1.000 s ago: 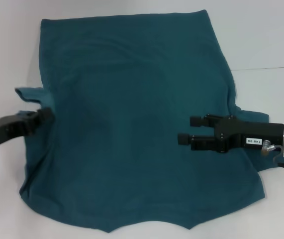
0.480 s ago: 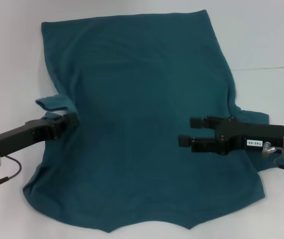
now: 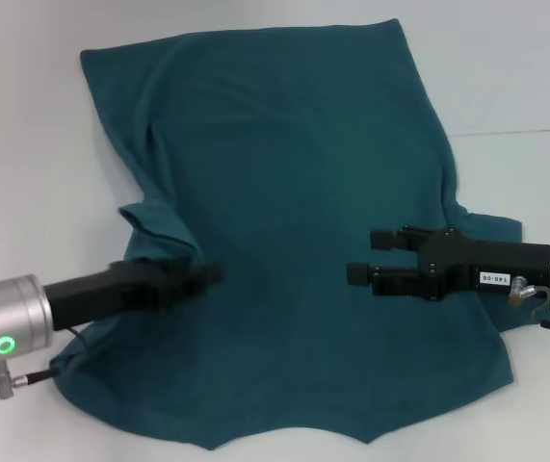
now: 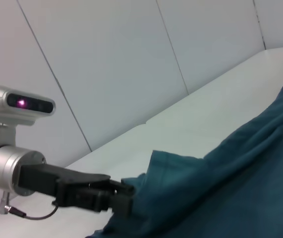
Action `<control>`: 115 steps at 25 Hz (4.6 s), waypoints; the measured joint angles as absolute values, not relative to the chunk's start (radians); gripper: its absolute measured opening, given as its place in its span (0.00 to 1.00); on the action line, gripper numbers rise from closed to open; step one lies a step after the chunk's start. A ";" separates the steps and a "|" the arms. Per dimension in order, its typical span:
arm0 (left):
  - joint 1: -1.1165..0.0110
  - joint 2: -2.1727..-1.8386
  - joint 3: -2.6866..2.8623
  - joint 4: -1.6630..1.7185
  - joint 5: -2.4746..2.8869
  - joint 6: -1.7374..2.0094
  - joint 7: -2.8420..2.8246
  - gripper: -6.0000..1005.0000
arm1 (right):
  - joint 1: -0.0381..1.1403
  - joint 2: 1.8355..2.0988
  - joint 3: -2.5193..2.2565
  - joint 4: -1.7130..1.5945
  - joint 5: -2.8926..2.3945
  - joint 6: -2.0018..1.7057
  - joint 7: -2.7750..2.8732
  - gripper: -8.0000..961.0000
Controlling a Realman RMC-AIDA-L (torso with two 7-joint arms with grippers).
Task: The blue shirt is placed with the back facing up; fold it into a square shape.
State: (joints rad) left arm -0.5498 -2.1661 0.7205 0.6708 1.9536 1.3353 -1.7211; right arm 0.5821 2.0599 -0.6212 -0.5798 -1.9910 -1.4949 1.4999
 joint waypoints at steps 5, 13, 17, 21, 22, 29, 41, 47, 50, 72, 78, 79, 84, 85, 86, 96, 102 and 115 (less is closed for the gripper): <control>-0.545 -2.167 0.741 0.675 1.926 1.355 -1.607 0.45 | 0.586 2.060 -0.621 -0.580 -1.991 -1.494 1.502 0.94; -0.539 -2.170 0.742 0.672 1.886 1.356 -1.485 0.60 | 0.591 2.060 -0.621 -0.580 -1.990 -1.487 1.503 0.94; -0.542 -2.170 0.758 0.672 1.885 1.362 -1.423 0.84 | 0.591 2.060 -0.620 -0.580 -1.987 -1.479 1.503 0.94; -0.547 -2.173 0.762 0.650 1.879 1.357 -1.346 0.91 | 0.591 2.060 -0.618 -0.580 -1.987 -1.472 1.503 0.94; -0.551 -2.173 0.762 0.642 1.878 1.356 -1.338 0.90 | 0.591 2.060 -0.618 -0.580 -1.986 -1.471 1.503 0.94; -0.556 -2.174 0.762 0.622 1.857 1.354 -1.247 0.90 | 0.592 2.060 -0.618 -0.580 -1.977 -1.469 1.503 0.94; -0.551 -2.174 0.762 0.596 1.848 1.275 -1.153 0.90 | 0.593 2.059 -0.618 -0.580 -1.974 -1.469 1.503 0.94; -0.551 -2.172 0.762 0.595 1.852 1.316 -1.154 0.90 | 0.594 2.058 -0.618 -0.580 -1.974 -1.467 1.503 0.94; -0.550 -2.171 0.766 0.595 1.860 1.344 -1.154 0.90 | 0.594 2.057 -0.618 -0.580 -1.974 -1.466 1.503 0.94; -0.537 -2.172 0.763 0.579 1.740 1.323 -1.221 0.90 | 0.583 2.052 -0.577 -0.580 -1.974 -1.442 1.584 0.94; -0.537 -2.168 0.761 0.578 1.732 1.309 -1.252 0.90 | 0.561 2.046 -0.557 -0.580 -1.974 -1.413 1.635 0.94; -0.537 -2.168 0.761 0.578 1.733 1.308 -1.252 0.90 | 0.559 2.046 -0.552 -0.580 -1.974 -1.412 1.641 0.94; -0.536 -2.167 0.775 0.587 1.786 1.298 -1.192 0.90 | 0.543 2.036 -0.520 -0.584 -1.974 -1.406 1.713 0.94; -0.536 -2.167 0.775 0.587 1.786 1.298 -1.192 0.90 | 0.540 2.031 -0.513 -0.582 -1.974 -1.398 1.737 0.94; -0.538 -2.167 0.776 0.597 1.835 1.293 -1.159 0.90 | 0.537 2.026 -0.509 -0.581 -1.974 -1.389 1.762 0.94; -0.522 -2.166 0.777 0.665 1.909 1.328 -1.156 0.90 | 0.501 1.996 -0.494 -0.595 -1.976 -1.336 1.928 0.94; -0.534 -2.166 0.779 0.658 1.909 1.314 -1.168 0.90 | 0.484 1.969 -0.475 -0.595 -1.984 -1.278 1.989 0.94; -0.535 -2.166 0.841 0.664 1.933 1.336 -1.231 0.90 | 0.494 1.911 -0.485 -0.595 -2.159 -1.209 2.147 0.94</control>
State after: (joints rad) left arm -0.5352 -2.1659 0.8413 0.6636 1.9330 1.3356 -1.2315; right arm 0.4942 1.9112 -0.4854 -0.5952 -2.1592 -1.2090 2.1467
